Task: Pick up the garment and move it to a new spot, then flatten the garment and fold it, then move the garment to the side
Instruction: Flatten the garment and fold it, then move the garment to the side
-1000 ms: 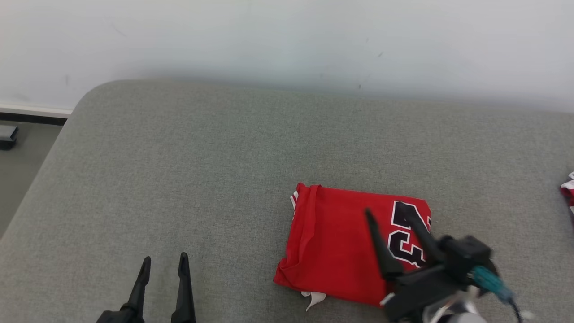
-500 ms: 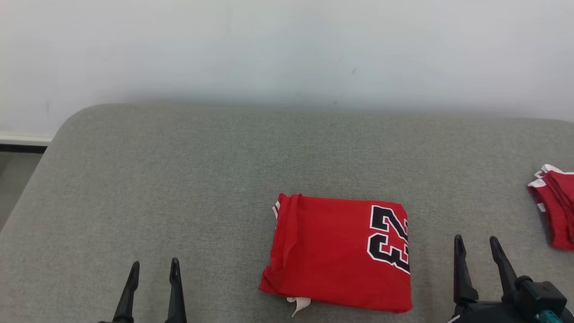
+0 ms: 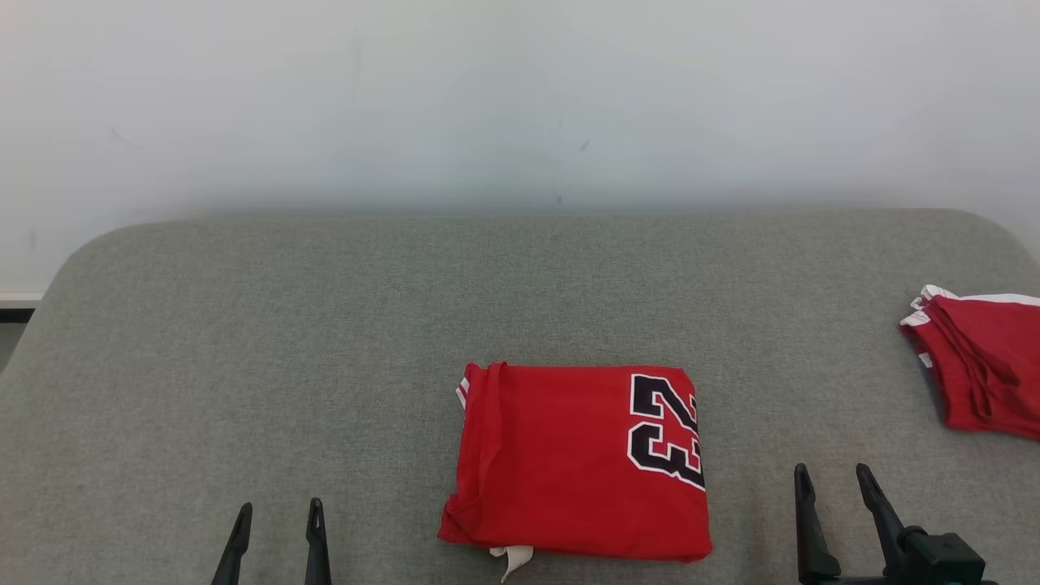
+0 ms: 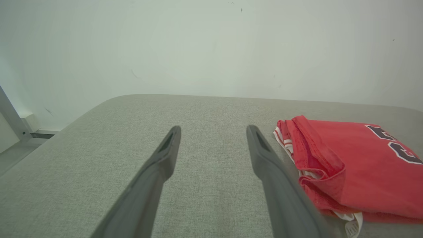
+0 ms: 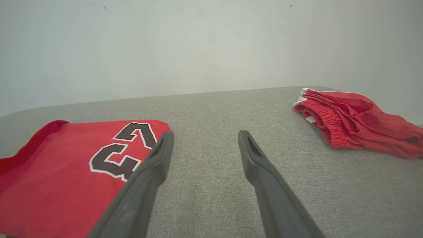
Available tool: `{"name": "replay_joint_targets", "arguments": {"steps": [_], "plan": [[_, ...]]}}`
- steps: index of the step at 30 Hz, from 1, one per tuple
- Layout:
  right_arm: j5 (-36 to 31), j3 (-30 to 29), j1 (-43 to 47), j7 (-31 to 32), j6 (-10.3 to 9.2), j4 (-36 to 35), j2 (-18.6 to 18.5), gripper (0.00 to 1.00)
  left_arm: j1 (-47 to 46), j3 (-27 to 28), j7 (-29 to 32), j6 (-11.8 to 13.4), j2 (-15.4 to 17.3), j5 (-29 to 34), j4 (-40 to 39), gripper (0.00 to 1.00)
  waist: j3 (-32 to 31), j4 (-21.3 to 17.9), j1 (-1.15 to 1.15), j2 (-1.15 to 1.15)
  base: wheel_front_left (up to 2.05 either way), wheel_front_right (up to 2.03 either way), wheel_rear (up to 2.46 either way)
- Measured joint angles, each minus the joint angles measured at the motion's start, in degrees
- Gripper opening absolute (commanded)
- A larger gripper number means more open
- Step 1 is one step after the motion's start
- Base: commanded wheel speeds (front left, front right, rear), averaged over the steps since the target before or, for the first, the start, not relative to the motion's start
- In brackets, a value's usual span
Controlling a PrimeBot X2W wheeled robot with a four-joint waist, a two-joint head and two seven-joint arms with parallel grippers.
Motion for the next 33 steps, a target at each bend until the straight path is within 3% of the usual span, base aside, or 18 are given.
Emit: {"name": "replay_joint_targets", "arguments": {"steps": [19,24,26,27,28,33], "plan": [[0.55,1.34,-0.45,2.65,0.0,-1.48,0.0,1.0,0.22,-0.23,0.0,-0.31,0.0,-0.48,0.97,1.0,-0.32,0.43,0.0,0.0,0.0,0.0,0.0],[2.24,1.51,-2.43,14.47,0.0,-5.08,0.01,1.0,0.52,-1.0,0.0,-0.1,0.01,-1.23,0.98,1.0,-0.38,1.2,0.0,0.0,0.0,0.0,0.0],[3.19,1.31,-3.57,22.07,0.0,-6.71,-0.01,1.0,0.67,-1.33,0.0,0.01,0.0,-1.49,0.97,1.0,-0.33,1.6,0.0,0.0,0.0,0.0,0.0],[3.87,0.71,-4.61,30.66,0.0,-8.66,0.04,1.0,0.68,-1.6,0.0,0.04,-0.01,-1.58,0.9,1.0,-0.27,2.07,0.0,0.0,0.0,0.0,0.0],[3.89,0.54,-5.32,34.78,0.0,-9.87,0.04,1.0,0.68,-1.71,0.0,0.09,0.01,-1.63,0.88,1.0,-0.22,2.31,0.0,0.0,0.0,0.0,0.0],[4.61,-1.35,-10.24,50.7,0.0,-14.29,-0.11,1.0,0.58,-2.36,0.0,0.1,0.0,-2.0,0.65,1.0,0.58,3.6,0.0,0.0,0.0,0.0,0.0]]}}
